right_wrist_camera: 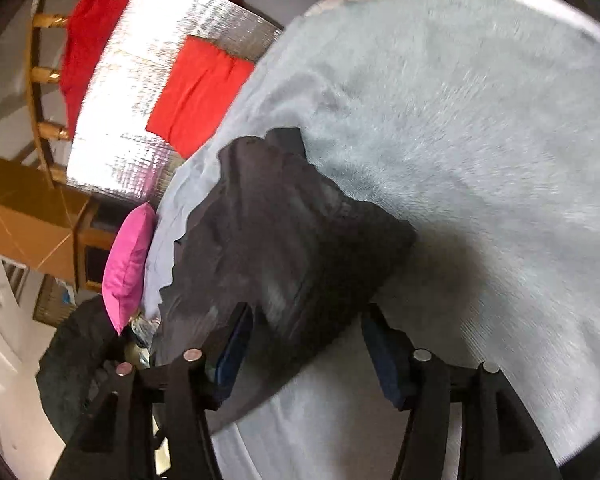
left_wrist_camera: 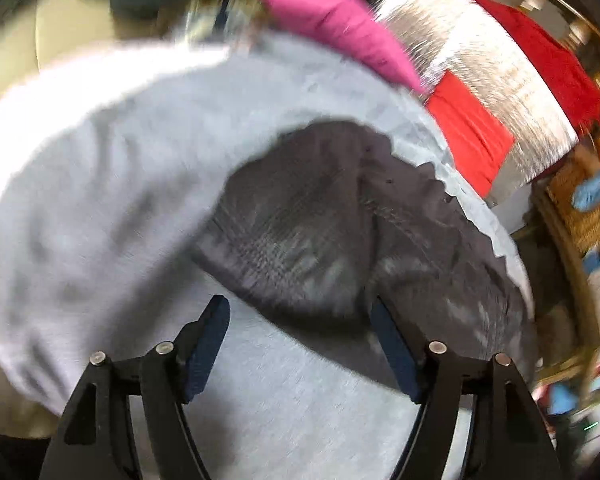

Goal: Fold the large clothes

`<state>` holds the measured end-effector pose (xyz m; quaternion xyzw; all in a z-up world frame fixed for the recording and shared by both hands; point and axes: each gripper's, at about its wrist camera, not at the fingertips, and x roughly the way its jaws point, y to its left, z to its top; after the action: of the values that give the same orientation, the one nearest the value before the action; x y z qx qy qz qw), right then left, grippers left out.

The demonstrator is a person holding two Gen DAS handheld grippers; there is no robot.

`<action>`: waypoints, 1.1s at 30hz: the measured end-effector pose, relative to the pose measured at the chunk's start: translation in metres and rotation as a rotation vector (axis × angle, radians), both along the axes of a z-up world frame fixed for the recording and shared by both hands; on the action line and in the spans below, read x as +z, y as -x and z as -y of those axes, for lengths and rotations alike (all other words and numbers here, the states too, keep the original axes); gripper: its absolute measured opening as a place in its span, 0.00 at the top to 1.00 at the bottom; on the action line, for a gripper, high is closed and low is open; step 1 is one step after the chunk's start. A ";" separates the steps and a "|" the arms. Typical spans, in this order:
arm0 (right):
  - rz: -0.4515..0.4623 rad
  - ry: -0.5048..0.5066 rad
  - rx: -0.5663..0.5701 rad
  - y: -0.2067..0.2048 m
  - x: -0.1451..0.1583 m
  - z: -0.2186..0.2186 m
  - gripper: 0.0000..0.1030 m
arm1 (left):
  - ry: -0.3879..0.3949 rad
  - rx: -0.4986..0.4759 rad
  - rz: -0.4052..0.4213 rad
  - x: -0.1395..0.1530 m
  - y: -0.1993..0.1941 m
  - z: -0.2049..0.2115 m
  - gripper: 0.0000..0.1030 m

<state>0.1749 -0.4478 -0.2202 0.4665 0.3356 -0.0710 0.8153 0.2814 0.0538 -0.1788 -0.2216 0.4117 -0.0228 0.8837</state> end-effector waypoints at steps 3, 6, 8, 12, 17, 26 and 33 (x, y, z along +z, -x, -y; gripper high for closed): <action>0.026 0.111 0.037 0.018 0.026 -0.015 0.40 | -0.118 -0.034 0.114 0.029 0.035 0.014 0.18; 0.056 0.219 0.073 0.031 0.050 -0.040 0.40 | -0.195 -0.061 0.190 0.056 0.063 0.024 0.17; 0.078 0.285 0.089 0.034 0.068 -0.058 0.40 | -0.235 -0.072 0.228 0.073 0.078 0.029 0.17; 0.133 0.423 0.124 0.049 0.104 -0.089 0.39 | -0.314 -0.081 0.294 0.110 0.104 0.037 0.16; 0.191 0.588 0.146 0.072 0.142 -0.122 0.35 | -0.390 -0.050 0.395 0.151 0.140 0.036 0.13; 0.264 0.807 0.168 0.114 0.192 -0.171 0.31 | -0.456 -0.036 0.521 0.196 0.188 0.042 0.08; 0.297 0.906 0.159 0.142 0.218 -0.194 0.29 | -0.486 -0.030 0.573 0.216 0.211 0.047 0.07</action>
<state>0.0326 -0.2539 -0.0019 0.0427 0.1856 -0.0804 0.9784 0.0708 0.0072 0.0373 0.0162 0.1445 0.0015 0.9894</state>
